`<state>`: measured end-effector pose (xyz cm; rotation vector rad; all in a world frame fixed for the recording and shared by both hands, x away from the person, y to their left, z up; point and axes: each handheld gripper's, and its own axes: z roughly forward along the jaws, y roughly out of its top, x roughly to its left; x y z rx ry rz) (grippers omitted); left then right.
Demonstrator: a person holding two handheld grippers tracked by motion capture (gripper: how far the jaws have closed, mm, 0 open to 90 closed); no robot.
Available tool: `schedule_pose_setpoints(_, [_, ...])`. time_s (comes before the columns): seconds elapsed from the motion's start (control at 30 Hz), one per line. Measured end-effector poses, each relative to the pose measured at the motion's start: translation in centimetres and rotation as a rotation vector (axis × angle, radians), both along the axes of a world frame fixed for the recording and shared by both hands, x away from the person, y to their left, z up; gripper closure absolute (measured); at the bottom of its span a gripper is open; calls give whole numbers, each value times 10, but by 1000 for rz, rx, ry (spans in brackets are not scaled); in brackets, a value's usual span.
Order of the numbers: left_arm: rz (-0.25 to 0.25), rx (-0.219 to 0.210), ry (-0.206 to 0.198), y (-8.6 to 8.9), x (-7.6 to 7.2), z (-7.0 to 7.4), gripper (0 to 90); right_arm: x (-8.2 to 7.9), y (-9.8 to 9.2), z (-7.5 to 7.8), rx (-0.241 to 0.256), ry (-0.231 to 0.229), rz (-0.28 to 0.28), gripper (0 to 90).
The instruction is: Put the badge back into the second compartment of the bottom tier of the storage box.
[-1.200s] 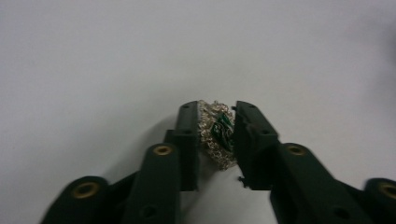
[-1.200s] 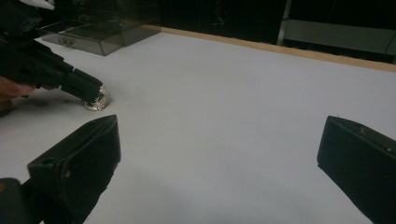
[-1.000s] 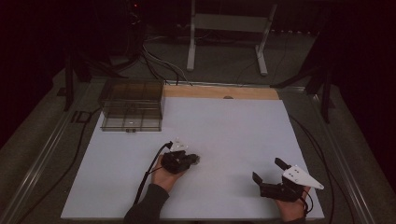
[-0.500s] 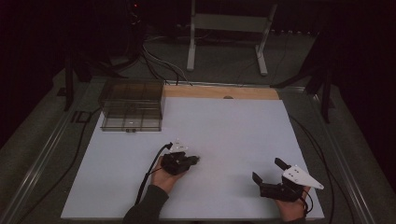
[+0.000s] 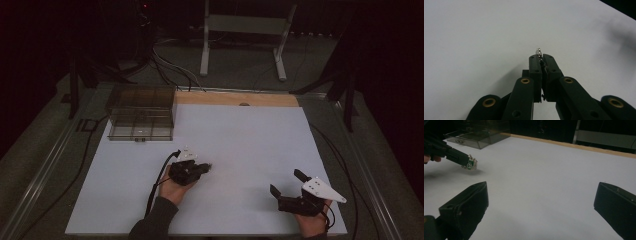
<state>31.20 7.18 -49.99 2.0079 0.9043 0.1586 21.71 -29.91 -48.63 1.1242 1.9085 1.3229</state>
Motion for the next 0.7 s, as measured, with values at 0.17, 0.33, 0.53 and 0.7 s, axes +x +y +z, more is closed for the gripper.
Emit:
schedule_pose_setpoints(0.17, [5,-3,-8,2,1,3,880,0,0,0,0,2,1,2])
schedule_pose_setpoints(0.33, [18,-14,-15,6,2,8,880,0,1,0,1,2,1,2])
schedule_pose_setpoints(0.53, [30,-17,-25,10,3,13,880,0,1,0,-1,1,3,2])
schedule_pose_setpoints(0.7, [39,-19,-39,14,5,19,880,0,1,0,-2,1,2,2])
